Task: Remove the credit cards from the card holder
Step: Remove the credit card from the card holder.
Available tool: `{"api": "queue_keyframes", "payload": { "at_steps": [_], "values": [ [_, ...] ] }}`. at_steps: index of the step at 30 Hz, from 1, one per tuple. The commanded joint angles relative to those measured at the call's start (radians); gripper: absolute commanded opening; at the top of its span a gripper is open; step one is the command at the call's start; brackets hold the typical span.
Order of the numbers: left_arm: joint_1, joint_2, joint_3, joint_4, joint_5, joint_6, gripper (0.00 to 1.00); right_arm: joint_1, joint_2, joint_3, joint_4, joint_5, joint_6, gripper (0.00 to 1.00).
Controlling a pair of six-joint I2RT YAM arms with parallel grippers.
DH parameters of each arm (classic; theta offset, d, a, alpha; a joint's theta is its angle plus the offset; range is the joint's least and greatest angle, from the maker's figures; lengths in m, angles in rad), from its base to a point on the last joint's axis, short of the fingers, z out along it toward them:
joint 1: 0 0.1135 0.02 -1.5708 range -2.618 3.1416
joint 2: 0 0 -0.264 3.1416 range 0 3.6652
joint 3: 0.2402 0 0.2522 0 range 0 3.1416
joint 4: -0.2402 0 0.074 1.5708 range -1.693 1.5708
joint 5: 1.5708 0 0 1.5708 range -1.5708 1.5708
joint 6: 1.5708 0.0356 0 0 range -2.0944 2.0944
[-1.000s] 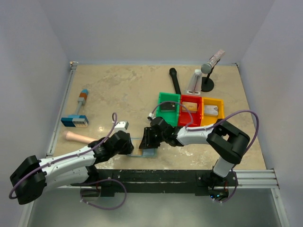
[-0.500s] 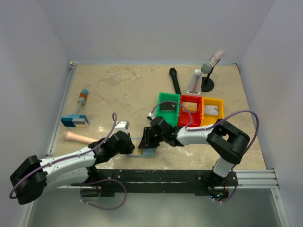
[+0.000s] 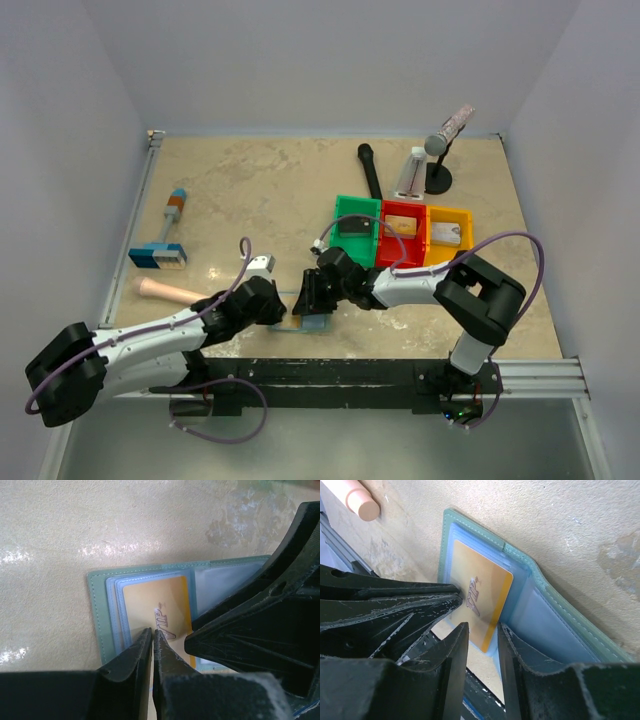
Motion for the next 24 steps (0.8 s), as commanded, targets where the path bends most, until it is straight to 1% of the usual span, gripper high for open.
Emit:
{"api": "queue_keyframes", "payload": {
  "at_steps": [1, 7, 10, 14, 17, 24],
  "values": [
    [0.001, -0.004, -0.034, -0.037, -0.034, -0.02, 0.1, -0.005, -0.007, -0.013, -0.011, 0.007, 0.01, 0.35],
    [0.001, -0.045, -0.043, -0.054, -0.041, -0.027, 0.11, -0.007, -0.003, -0.013, -0.011, 0.007, 0.011, 0.36],
    [0.001, -0.041, -0.045, -0.056, -0.043, -0.029, 0.12, -0.007, 0.0, -0.013, 0.004, -0.002, 0.011, 0.36],
    [0.001, -0.044, -0.048, -0.057, -0.034, -0.037, 0.16, -0.008, 0.011, -0.013, 0.027, -0.019, 0.017, 0.37],
    [0.001, -0.05, -0.057, -0.054, -0.034, -0.035, 0.18, -0.01, 0.017, -0.022, 0.065, -0.03, 0.031, 0.37],
    [0.001, -0.027, -0.068, -0.045, -0.023, -0.044, 0.17, -0.019, 0.034, -0.054, 0.177, -0.051, 0.068, 0.38]
  ]
}}
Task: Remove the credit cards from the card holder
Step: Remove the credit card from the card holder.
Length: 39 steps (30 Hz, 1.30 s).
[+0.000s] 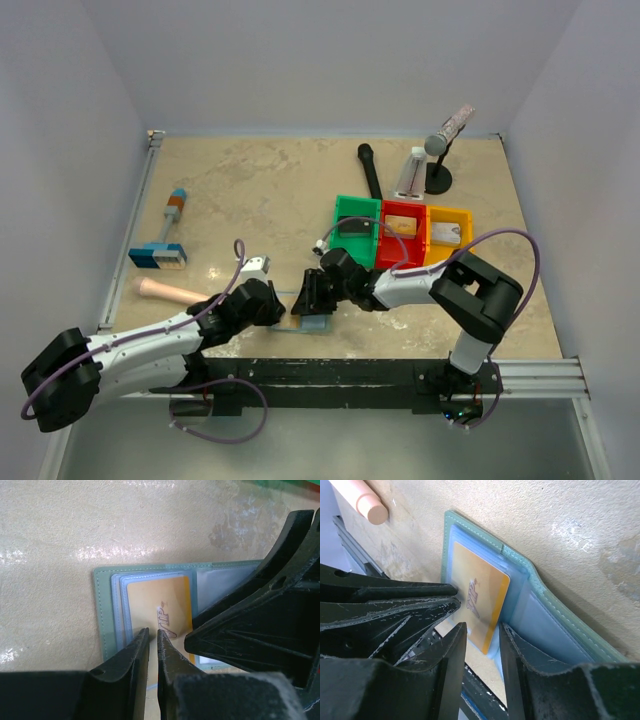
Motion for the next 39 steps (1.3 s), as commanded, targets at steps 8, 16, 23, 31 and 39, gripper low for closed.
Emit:
{"api": "queue_keyframes", "payload": {
  "at_steps": [8, 16, 23, 31, 39],
  "values": [
    [0.001, 0.032, -0.046, -0.039, -0.005, -0.018, 0.17, -0.017, 0.01, -0.073, 0.22, -0.03, 0.047, 0.38],
    [0.001, 0.035, -0.047, -0.037, 0.0, -0.02, 0.17, -0.025, 0.015, -0.119, 0.365, -0.044, 0.07, 0.38],
    [0.001, 0.007, -0.041, -0.042, 0.017, -0.012, 0.23, -0.027, 0.021, -0.116, 0.363, -0.052, 0.068, 0.38],
    [0.001, -0.1, 0.0, -0.123, 0.006, 0.003, 0.29, -0.028, 0.03, -0.102, 0.326, -0.052, 0.065, 0.38],
    [0.001, -0.108, 0.006, -0.163, -0.031, -0.002, 0.27, -0.028, 0.033, -0.087, 0.303, -0.058, 0.055, 0.38]
  ]
}}
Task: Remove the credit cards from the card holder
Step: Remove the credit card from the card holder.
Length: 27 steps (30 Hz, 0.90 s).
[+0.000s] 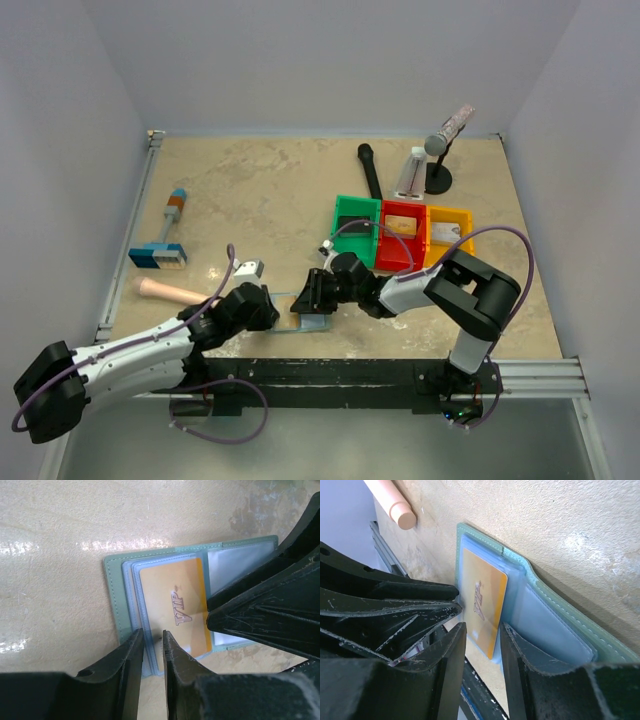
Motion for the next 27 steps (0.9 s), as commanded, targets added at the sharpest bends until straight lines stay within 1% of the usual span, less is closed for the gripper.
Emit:
{"api": "queue_keyframes", "payload": {
  "at_steps": [1, 10, 18, 23, 27],
  "values": [
    [0.001, 0.01, 0.019, -0.026, -0.034, 0.013, 0.26, -0.003, 0.013, 0.033, 0.003, -0.015, -0.008, 0.38],
    [0.001, 0.071, 0.019, 0.005, -0.029, 0.021, 0.22, -0.003, 0.009, 0.059, -0.047, -0.026, -0.031, 0.38],
    [0.001, 0.106, 0.004, 0.039, -0.022, 0.021, 0.21, -0.003, 0.013, 0.069, -0.063, -0.031, -0.036, 0.38],
    [0.0, 0.135, -0.007, 0.062, -0.017, 0.018, 0.21, -0.003, 0.003, 0.087, -0.161, 0.003, -0.062, 0.42],
    [0.001, 0.149, -0.012, 0.076, -0.012, 0.019, 0.21, -0.003, -0.001, 0.081, -0.141, -0.006, -0.065, 0.42]
  ]
}}
